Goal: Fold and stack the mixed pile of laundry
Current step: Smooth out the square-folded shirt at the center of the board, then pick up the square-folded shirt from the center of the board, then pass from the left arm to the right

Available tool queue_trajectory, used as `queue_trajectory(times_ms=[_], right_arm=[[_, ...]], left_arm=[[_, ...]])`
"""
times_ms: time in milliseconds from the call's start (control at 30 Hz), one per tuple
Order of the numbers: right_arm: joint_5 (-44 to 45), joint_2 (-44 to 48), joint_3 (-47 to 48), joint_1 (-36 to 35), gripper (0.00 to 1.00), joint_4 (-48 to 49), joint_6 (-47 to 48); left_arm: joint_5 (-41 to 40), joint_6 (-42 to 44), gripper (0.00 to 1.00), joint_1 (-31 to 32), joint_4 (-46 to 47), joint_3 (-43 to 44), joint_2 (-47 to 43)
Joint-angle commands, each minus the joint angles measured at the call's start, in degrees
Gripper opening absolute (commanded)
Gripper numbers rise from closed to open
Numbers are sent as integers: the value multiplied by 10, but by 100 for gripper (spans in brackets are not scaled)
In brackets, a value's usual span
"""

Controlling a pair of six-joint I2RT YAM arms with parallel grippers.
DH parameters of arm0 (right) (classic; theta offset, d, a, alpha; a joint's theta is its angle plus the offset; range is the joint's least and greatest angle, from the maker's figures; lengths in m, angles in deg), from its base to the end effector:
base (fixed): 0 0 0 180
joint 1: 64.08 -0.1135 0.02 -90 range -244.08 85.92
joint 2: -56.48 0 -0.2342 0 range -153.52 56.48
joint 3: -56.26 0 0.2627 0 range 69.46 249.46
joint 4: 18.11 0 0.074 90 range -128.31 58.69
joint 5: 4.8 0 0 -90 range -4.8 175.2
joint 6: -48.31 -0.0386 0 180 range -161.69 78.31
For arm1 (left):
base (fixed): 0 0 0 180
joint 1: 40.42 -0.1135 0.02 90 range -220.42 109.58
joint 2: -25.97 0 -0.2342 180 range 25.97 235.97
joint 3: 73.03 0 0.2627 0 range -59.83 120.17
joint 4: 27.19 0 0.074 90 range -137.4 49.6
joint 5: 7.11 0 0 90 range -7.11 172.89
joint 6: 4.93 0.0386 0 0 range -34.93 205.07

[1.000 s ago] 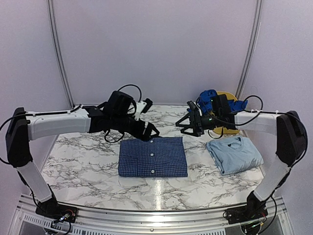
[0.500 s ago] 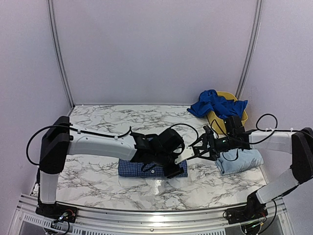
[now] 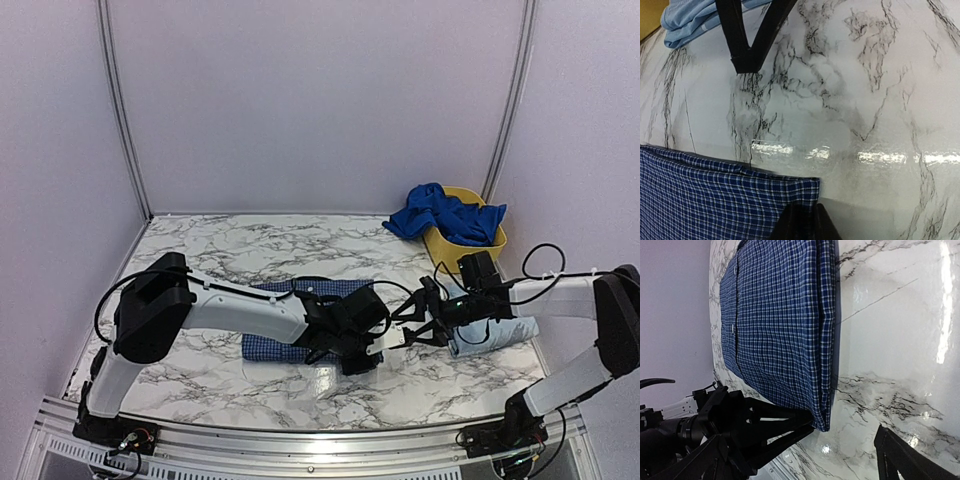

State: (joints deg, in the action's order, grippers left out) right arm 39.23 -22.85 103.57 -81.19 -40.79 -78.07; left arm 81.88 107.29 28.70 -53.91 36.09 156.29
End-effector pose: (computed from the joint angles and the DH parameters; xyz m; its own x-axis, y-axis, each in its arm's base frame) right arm 0.2381 0.1023 0.1221 -0.9848 0.1282 -0.1172 -0.0217 0.5788 0.8152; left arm 0.1760 -0.4594 0.1135 0.1068 0.7809 -0.6155 0.9609 0.0779 0.2655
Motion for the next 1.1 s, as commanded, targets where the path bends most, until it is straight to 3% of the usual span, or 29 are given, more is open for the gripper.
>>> queue_trajectory(times_ms=[0,200,533,700,933,1067], right_arm=[[-12,-11,-15,1,98,56,-46],[-15,-48,-24,-33,98,147,-128],[-25,-162,18,-92,97,319,-261],[-23,-206,27,-95,85,374,-317],[-24,-266,48,-95,57,405,-349],[-30,-287,53,-95,50,413,-351]], left_arm=[[45,-50,11,-9,19,-6,-24],[69,-103,0,-33,94,-50,-93],[75,-104,0,-33,105,-71,-128],[87,-92,0,-33,113,-88,-148],[85,-83,0,-28,113,-108,-159],[83,-82,0,-26,116,-118,-165]])
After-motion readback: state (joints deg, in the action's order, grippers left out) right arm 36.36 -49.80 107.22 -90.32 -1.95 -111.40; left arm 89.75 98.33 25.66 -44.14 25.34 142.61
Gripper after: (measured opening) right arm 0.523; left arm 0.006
